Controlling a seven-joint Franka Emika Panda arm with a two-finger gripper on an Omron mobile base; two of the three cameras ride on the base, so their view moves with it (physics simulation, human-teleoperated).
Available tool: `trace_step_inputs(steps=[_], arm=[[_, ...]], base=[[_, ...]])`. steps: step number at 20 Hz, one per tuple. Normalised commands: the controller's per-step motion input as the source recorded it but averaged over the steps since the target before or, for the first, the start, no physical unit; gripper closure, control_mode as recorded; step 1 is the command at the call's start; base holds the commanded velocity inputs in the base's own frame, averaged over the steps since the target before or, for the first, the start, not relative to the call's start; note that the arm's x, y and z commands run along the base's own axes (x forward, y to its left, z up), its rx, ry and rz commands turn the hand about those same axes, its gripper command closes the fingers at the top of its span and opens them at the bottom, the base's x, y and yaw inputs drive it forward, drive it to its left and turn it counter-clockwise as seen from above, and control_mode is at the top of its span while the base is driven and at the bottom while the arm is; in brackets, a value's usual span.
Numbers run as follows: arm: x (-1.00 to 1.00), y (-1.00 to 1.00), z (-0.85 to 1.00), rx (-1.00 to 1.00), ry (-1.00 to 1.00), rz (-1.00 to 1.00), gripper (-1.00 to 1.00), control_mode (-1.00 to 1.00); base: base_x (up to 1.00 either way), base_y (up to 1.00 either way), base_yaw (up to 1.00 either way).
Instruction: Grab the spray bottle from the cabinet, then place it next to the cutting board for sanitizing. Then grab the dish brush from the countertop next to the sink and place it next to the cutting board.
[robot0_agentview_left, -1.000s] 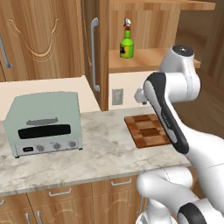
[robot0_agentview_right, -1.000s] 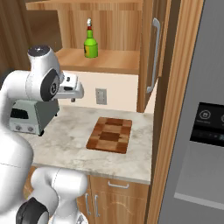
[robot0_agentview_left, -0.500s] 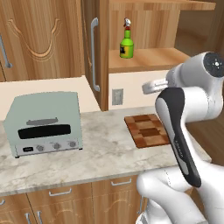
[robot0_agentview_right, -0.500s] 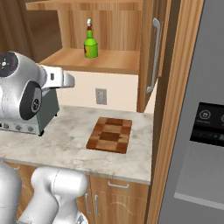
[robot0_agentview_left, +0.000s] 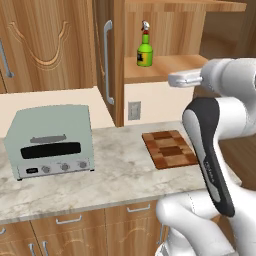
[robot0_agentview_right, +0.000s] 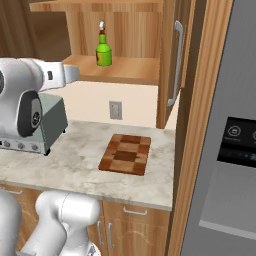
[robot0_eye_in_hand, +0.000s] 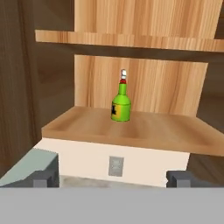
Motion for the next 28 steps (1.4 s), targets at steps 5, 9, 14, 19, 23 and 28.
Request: trace_step_inputs(steps=[5,9,14,19,23,28], arm=[[0.29,-0.02,0.27,0.03,-0.15,0.0,-1.0,-1.0],[0.42,-0.09,0.12,0.0,-0.06,0.0,-1.0,-1.0],[0.62,-0.04,0.03,0.0,0.0,0.0,-1.0,-1.0],[0.72,0.0,0.0,0.0,0.0,0.0,-1.0,-1.0],[0.65,0.0,0.0,0.0,0.0,0.0,-1.0,-1.0],[0.72,0.0,0.0,0.0,0.01,0.0,-1.0,-1.0]], base=[[0.0,0.0,0.0],[0.0,0.0,0.0],[0.0,0.0,0.0],[0.0,0.0,0.0],[0.0,0.0,0.0],[0.0,0.0,0.0]])
